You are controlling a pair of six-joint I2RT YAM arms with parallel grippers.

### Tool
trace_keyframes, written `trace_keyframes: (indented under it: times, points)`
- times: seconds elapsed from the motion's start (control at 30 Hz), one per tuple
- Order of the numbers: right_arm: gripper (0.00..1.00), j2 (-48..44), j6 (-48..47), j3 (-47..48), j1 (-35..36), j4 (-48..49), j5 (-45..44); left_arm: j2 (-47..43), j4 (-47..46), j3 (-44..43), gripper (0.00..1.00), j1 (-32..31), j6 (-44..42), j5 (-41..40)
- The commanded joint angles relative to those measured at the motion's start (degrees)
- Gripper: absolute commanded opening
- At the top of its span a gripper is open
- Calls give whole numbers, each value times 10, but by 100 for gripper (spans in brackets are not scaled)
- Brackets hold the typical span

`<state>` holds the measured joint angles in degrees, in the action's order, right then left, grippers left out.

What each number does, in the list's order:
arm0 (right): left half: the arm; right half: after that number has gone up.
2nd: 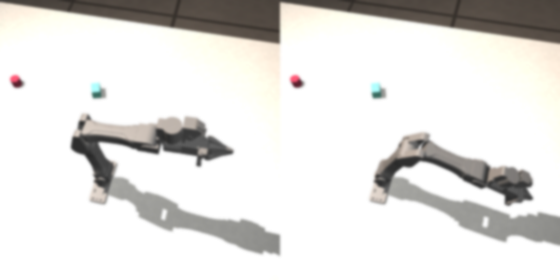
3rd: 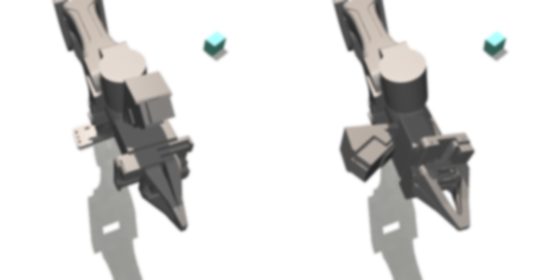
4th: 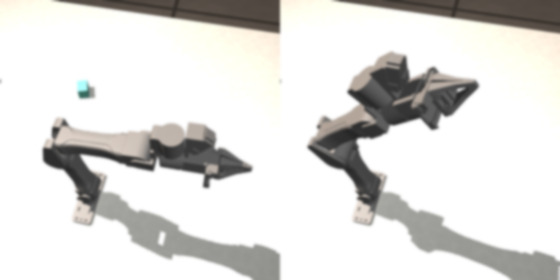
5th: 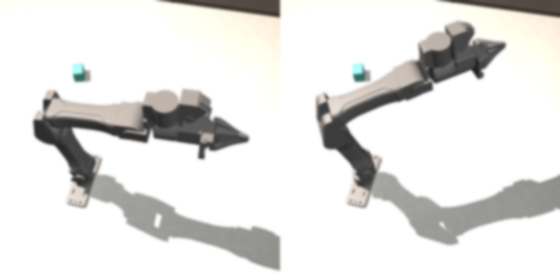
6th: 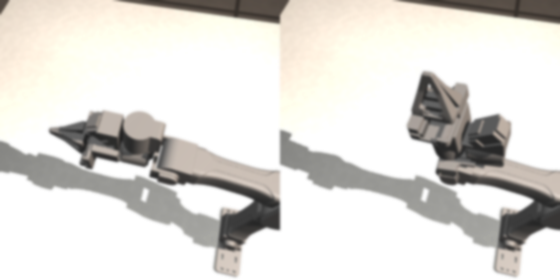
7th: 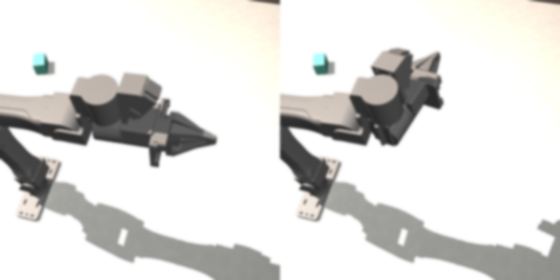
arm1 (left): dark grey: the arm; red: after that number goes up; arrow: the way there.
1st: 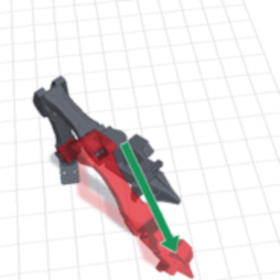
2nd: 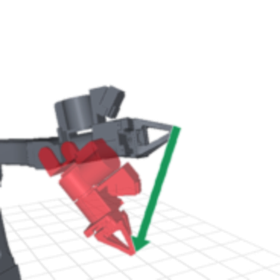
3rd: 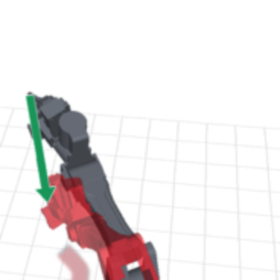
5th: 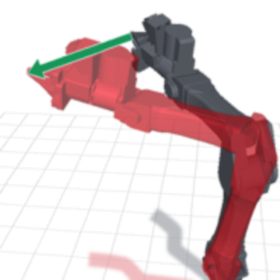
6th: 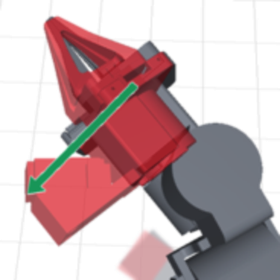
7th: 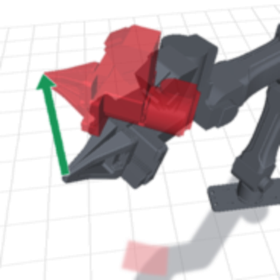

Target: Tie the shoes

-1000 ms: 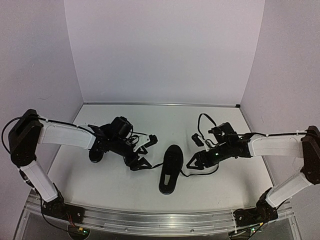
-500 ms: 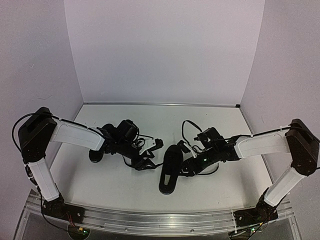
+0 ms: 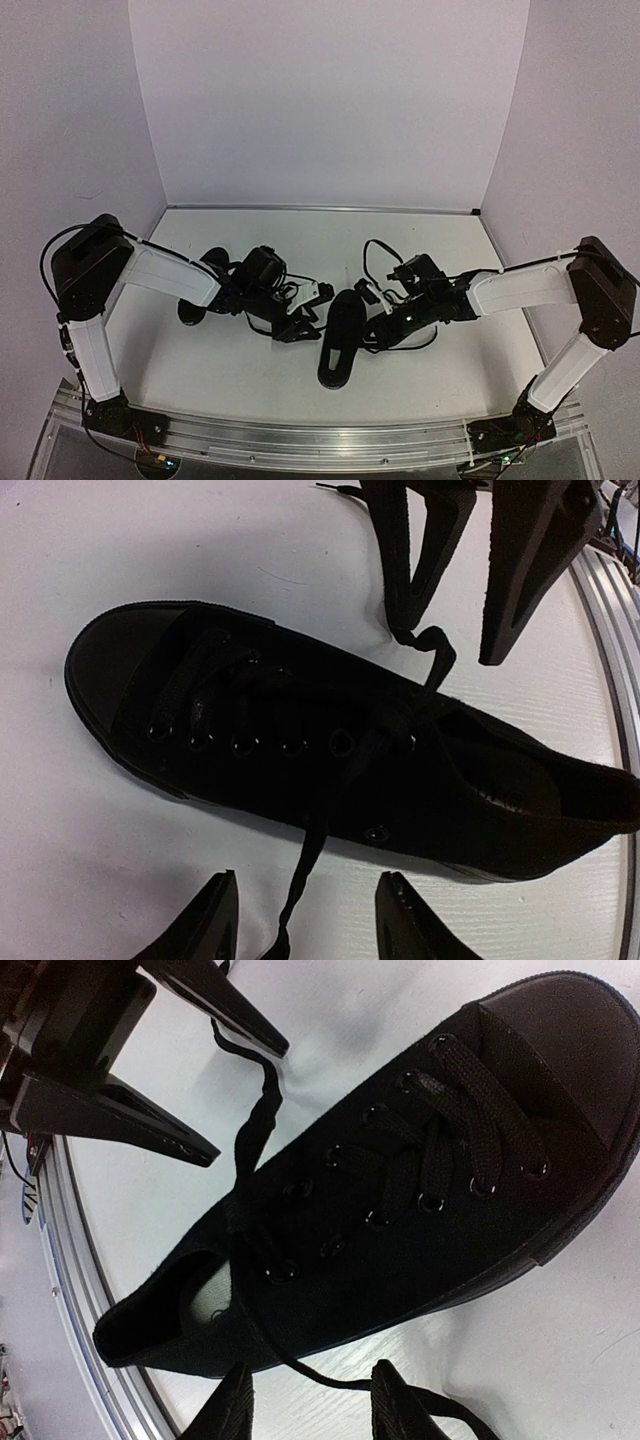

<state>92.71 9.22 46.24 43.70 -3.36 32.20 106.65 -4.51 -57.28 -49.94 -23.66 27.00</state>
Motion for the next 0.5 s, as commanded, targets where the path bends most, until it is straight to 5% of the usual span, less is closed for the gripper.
trace_keyframes:
  times: [0.0,0.3,0.37,0.47]
  points:
    - [36,10,0,9,2,21,-9,14,-37,-29,42,-6,3,6]
    - [0,0,15,4,2,13,-15,20,-31,-29,10,-7,14,-4]
    - [0,-13,24,-3,3,8,-23,12,-31,-20,1,-7,17,-14]
    - [0,-48,42,-20,3,1,-48,-6,-32,-7,0,-7,20,-28]
